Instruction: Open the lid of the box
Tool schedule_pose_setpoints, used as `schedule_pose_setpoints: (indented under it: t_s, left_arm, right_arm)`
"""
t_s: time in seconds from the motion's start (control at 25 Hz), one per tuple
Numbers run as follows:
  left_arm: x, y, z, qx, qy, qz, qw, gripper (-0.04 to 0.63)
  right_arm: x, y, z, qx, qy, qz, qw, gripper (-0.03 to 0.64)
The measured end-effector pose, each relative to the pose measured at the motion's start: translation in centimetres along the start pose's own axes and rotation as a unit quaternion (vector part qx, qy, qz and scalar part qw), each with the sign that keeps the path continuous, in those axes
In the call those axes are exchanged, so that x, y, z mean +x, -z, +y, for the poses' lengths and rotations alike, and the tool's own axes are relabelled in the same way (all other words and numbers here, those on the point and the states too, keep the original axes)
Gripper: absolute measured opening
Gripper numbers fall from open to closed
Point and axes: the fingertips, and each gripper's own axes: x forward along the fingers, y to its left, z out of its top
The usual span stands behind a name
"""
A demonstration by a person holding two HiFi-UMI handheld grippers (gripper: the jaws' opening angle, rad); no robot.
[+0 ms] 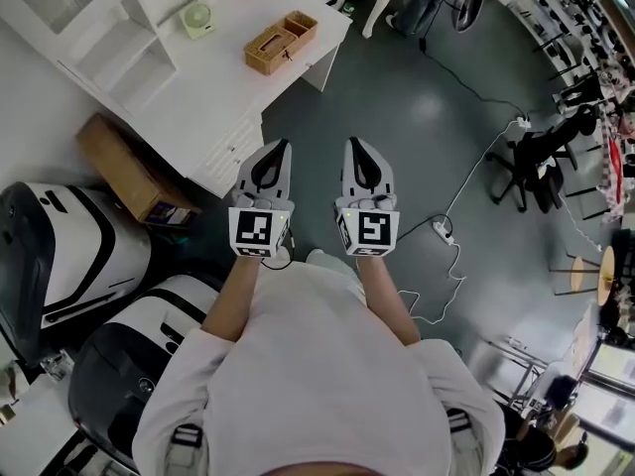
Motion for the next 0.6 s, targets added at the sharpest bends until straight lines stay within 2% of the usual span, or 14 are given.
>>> schedule_pose_setpoints:
  t_s: [0.28,0.6]
  left_arm:
    - [4.0,0.0,2.6,-0.001,-0.005,-0.005,1.0000,-0.006]
    - [13.3,2.0,7.1,0.009,-0.032,0.005,0.9994,-0.006]
  right_arm:
    - [4.3,0.8,-1.8,-0.012,0.003,0.004,1.000,-0.003]
    - [13.8,3.7,-6.8,0.002,-0.020,-0.003,1.000,-0.003]
